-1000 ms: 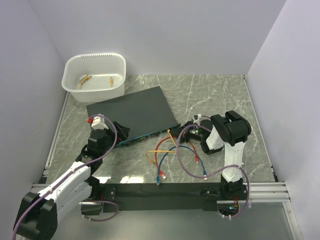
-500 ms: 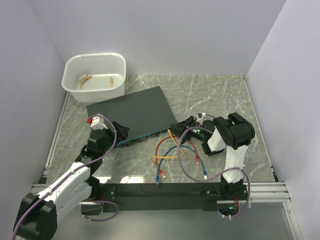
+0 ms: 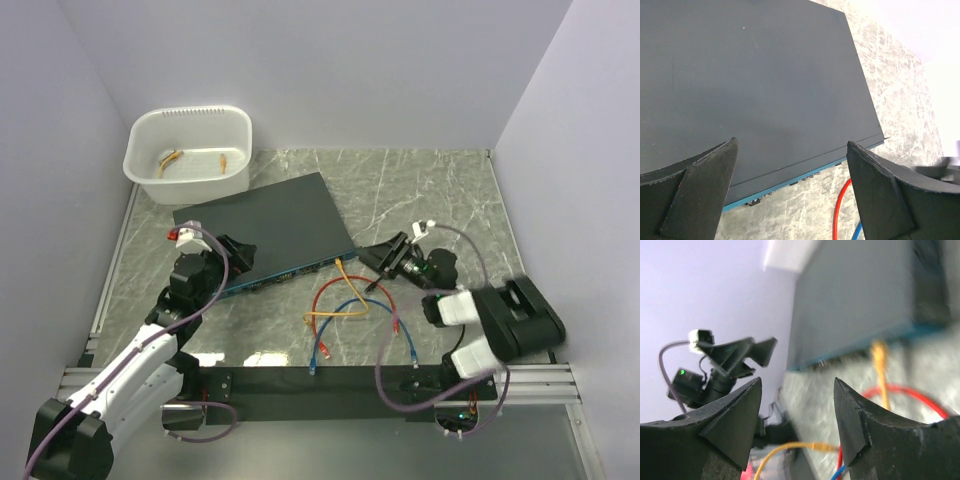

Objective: Insert the plug into the switch port

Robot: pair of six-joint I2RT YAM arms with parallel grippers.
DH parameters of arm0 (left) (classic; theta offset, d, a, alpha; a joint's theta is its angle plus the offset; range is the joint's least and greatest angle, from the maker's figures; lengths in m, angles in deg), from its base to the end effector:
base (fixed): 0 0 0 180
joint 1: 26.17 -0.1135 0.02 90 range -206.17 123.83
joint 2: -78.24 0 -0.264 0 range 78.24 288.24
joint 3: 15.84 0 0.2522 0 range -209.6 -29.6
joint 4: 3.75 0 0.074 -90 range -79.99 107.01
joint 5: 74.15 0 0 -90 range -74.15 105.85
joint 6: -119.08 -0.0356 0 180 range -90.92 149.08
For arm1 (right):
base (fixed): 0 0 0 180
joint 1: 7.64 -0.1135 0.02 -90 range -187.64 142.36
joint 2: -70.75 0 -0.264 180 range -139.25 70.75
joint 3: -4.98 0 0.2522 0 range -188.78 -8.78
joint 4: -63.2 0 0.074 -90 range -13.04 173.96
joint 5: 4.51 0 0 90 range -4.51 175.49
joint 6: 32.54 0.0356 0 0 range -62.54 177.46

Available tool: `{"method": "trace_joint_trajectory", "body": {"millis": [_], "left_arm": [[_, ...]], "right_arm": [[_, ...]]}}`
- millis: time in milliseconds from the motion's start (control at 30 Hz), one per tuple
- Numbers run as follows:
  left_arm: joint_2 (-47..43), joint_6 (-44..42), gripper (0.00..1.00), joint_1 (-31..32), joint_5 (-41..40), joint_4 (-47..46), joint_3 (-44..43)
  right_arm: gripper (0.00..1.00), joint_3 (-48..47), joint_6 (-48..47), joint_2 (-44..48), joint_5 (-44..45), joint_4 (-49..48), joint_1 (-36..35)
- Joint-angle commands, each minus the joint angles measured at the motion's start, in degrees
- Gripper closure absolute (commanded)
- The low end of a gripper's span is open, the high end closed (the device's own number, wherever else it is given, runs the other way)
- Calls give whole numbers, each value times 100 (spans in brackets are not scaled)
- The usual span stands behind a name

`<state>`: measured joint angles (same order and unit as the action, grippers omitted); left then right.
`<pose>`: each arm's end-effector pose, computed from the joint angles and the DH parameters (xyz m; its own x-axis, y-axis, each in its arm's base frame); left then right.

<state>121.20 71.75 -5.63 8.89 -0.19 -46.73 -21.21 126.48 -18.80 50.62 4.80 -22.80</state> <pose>0.1689 -0.0587 0.2112 -0.3475 -0.5883 -0.7302 0.0047 0.7776 -0.6287 0.2204 0.0808 0.1431 -0.7435 0.5922 -0.3105 -0.1957 0.2513 0.9479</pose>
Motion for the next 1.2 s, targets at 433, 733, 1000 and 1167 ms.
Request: {"method": "trace_joint_trajectory", "body": {"millis": [433,733,1000,1167], "left_arm": [[-68,267,5,-23,116,-35,-73],[-130,206,5,-23,99,-35,69],[-306,206,4,-23,-24,-26,253],[-350,162,4,-23,-112,27,254]], "right_arm": [[43,-1438,-3394,4448,3241,8313,48],[42,-2176,-3632,2857,2829,8701,-22],[38,-2299,-3430,1785,2442,8359,-260],[38,-2475,-3403,1161,2213,8201,-295]]}}
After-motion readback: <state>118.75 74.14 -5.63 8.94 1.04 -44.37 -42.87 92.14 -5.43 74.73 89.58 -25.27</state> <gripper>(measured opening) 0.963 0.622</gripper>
